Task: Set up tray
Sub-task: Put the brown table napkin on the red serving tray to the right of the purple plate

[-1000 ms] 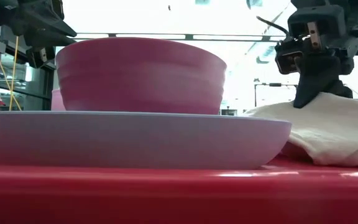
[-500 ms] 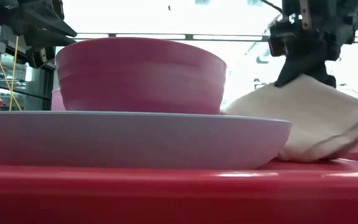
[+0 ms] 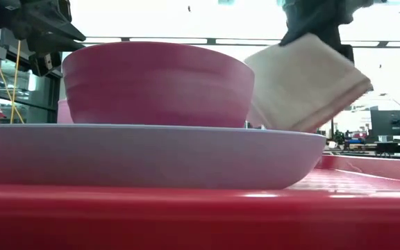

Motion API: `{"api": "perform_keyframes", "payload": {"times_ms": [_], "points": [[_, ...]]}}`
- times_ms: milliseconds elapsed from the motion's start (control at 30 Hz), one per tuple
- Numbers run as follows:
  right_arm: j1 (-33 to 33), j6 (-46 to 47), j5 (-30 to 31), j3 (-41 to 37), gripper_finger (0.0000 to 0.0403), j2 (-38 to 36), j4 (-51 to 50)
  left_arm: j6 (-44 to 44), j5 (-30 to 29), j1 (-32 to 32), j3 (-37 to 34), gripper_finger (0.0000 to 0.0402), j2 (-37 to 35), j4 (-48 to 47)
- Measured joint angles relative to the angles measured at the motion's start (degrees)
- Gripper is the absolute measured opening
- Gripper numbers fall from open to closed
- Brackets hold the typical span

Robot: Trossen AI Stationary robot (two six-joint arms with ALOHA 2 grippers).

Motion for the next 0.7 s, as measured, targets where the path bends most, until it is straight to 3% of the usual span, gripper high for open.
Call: {"api": "perform_keyframes", "payload": {"times_ms": [167,433,700], "points": [[2.4,7.4,0.1,1.0,0.0000,0.0,0.0,0.1,0.0,0.0,0.0,0.0111,0.0,0.0],[11.9,20.5,5.1,1.0,0.0000,0.2,0.0,0.6,0.9,0.0,0.0,0.0111,0.0,0.0],[18.9,28.0,6.3,1.0,0.0000,5.5,5.9,0.7,0.9,0.0,0.0,0.0111,0.0,0.0]]}}
